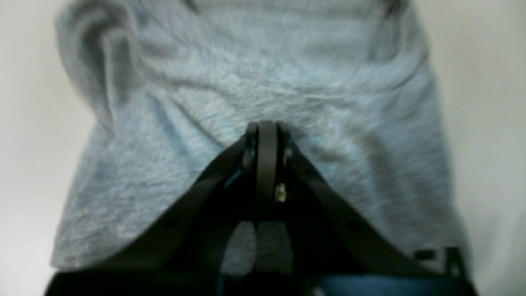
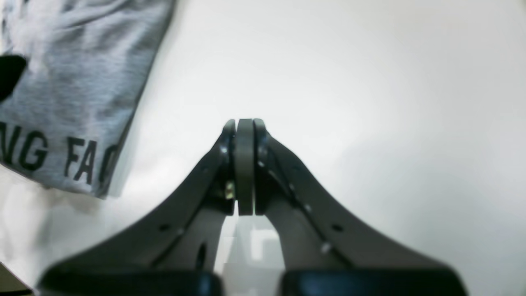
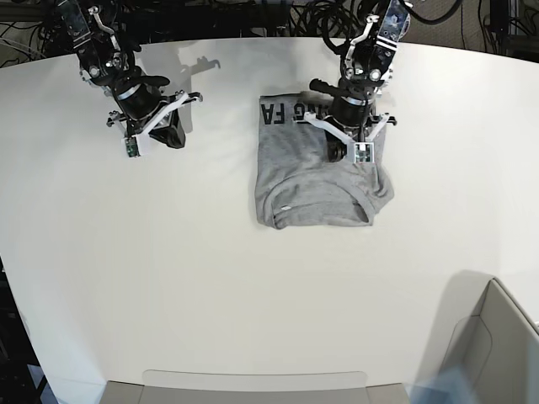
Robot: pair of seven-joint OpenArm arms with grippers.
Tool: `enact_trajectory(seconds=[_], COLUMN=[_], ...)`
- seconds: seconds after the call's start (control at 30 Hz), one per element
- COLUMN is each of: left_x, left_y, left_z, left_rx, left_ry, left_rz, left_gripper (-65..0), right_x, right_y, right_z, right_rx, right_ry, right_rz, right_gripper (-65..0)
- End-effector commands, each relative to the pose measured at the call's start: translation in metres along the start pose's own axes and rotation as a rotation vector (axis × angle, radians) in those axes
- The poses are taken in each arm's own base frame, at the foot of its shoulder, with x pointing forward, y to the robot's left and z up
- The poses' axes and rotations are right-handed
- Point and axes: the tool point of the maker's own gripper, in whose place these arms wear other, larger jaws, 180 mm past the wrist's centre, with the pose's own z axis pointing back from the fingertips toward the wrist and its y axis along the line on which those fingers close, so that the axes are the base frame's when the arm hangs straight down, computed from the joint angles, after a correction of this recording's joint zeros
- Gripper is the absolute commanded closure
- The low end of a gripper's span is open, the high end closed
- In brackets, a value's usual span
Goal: Fold the T-shirt properly
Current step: 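Slide the folded shirt with the left gripper across the table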
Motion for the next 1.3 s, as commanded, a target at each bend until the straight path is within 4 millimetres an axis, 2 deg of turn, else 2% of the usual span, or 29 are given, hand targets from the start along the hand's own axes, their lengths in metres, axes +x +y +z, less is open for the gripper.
enact_trajectory(seconds=[0.0,0.07,0.17,0.23,0.37,0.47,0.57,0.7,0.83,0.93,1.0,1.1,1.17,1.27], left_x=[-0.005,-0.016,-0.033,-0.035,-0.021,-0.018,-0.006,0.002,0.026,0.037,0.047,0.083,0.102,0.144], left_y=[0.005,0.014,0.055,0.08,0.133,0.16,0.203,0.233,0.263,0.27,0.267,0.25,0.248,0.227], left_z=[-0.003,-0.011,-0.02,-0.024,-0.031,-0.038,-0.044,-0.052,-0.054,-0.057,-0.058,-0.058,-0.046,-0.025], left_rx=[0.02,0.046,0.128,0.174,0.228,0.206,0.22,0.183,0.221,0.241,0.238,0.217,0.226,0.225], left_ry=[0.016,0.023,0.063,0.076,0.061,0.077,0.09,0.131,0.079,0.07,0.044,-0.052,-0.117,-0.278], left_rz=[0.006,-0.007,-0.047,-0.071,-0.123,-0.121,-0.109,-0.16,-0.222,-0.298,-0.317,-0.346,-0.344,-0.307], left_gripper=[0.0,0.0,0.0,0.0,0.0,0.0,0.0,0.0,0.0,0.0,0.0,0.0,0.0,0.0], right_x=[0.011,0.009,0.006,0.005,0.004,0.003,0.0,-0.001,-0.001,-0.002,0.001,0.009,0.018,0.028], right_y=[-0.002,-0.007,-0.012,-0.017,-0.019,-0.018,-0.018,-0.016,-0.015,-0.015,-0.013,-0.005,-0.003,-0.003], right_z=[0.004,0.007,0.01,0.013,0.014,0.014,0.016,0.016,0.015,0.013,0.012,0.013,0.015,0.02], right_rx=[0.004,-0.008,-0.021,-0.036,-0.042,-0.041,-0.041,-0.038,-0.035,-0.033,-0.027,-0.012,-0.003,0.004], right_ry=[-0.043,-0.039,-0.033,-0.031,-0.032,-0.031,-0.023,-0.021,-0.019,0.016,0.021,0.002,-0.017,-0.031], right_rz=[0.008,0.004,0.005,0.0,-0.005,-0.007,-0.01,-0.01,-0.009,-0.004,-0.002,0.002,0.022,0.064], right_gripper=[0.0,0.0,0.0,0.0,0.0,0.0,0.0,0.0,0.0,0.0,0.0,0.0,0.0,0.0])
